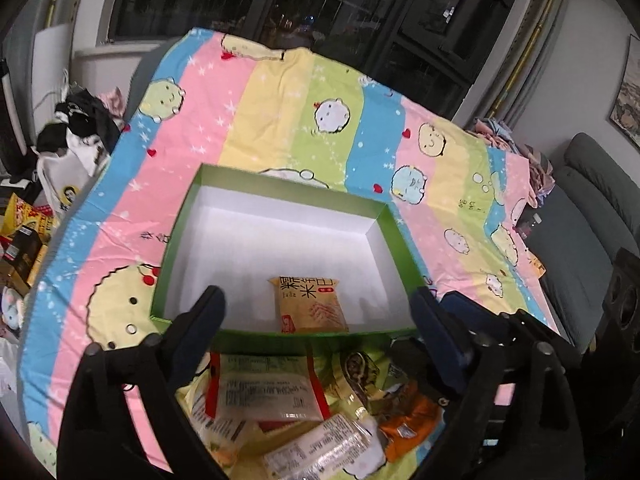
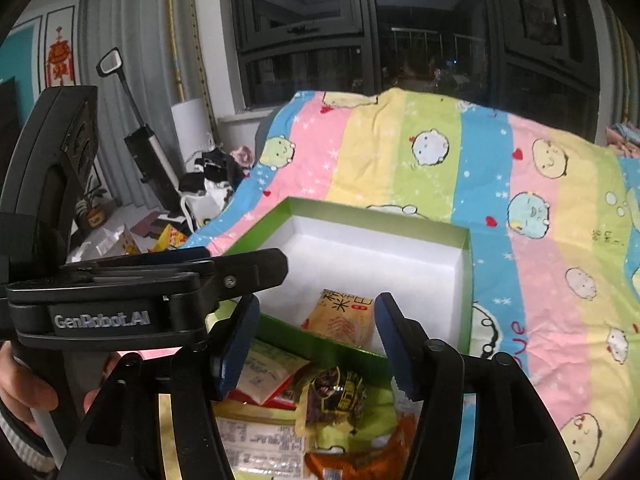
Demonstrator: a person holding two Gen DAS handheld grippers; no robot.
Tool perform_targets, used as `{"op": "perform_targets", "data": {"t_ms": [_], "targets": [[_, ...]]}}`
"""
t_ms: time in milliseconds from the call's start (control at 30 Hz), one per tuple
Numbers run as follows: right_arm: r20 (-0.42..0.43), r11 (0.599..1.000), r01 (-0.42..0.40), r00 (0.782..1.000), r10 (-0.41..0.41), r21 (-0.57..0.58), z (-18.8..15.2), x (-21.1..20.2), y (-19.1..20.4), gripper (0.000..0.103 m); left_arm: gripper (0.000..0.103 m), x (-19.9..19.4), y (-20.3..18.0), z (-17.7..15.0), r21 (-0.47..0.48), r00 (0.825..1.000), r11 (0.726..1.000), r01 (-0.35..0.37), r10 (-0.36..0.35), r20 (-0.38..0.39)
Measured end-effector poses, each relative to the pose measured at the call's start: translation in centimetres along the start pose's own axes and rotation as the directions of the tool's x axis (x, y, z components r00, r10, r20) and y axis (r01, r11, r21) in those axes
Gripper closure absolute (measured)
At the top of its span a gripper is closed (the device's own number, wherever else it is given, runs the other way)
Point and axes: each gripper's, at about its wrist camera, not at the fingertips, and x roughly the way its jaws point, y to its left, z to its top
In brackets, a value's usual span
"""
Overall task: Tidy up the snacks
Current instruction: 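Withdraw both grippers from the box back to the snack pile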
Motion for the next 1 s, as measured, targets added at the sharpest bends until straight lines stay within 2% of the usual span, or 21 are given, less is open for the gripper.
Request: {"op": "perform_targets", "data": {"t_ms": [167,633,1000], "targets": [[0.033,1.000,0.006,0.999,-0.006,0.000,0.1,-2.5,0.5,0.033,0.001,-2.2,-0.9,-0.4,0.001,1.000,1.000,0.004,-0.004,0.022],[0.065,1.000,0.017,0.998,-0.017,0.000,-1.0,-7.9,1.7,0.032,0.001,-7.4,-2.5,-2.6,-0.011,0.999,1.000,0.006,-0.005,0.049],[0.065,1.000,0.024,0.998,-0.025,0.011,-2.2,-10.4,1.8,0.031,0.001,-9.6,-2.9,-4.8,-0.020,0.999,1.000,0.000,0.001,0.047]]}}
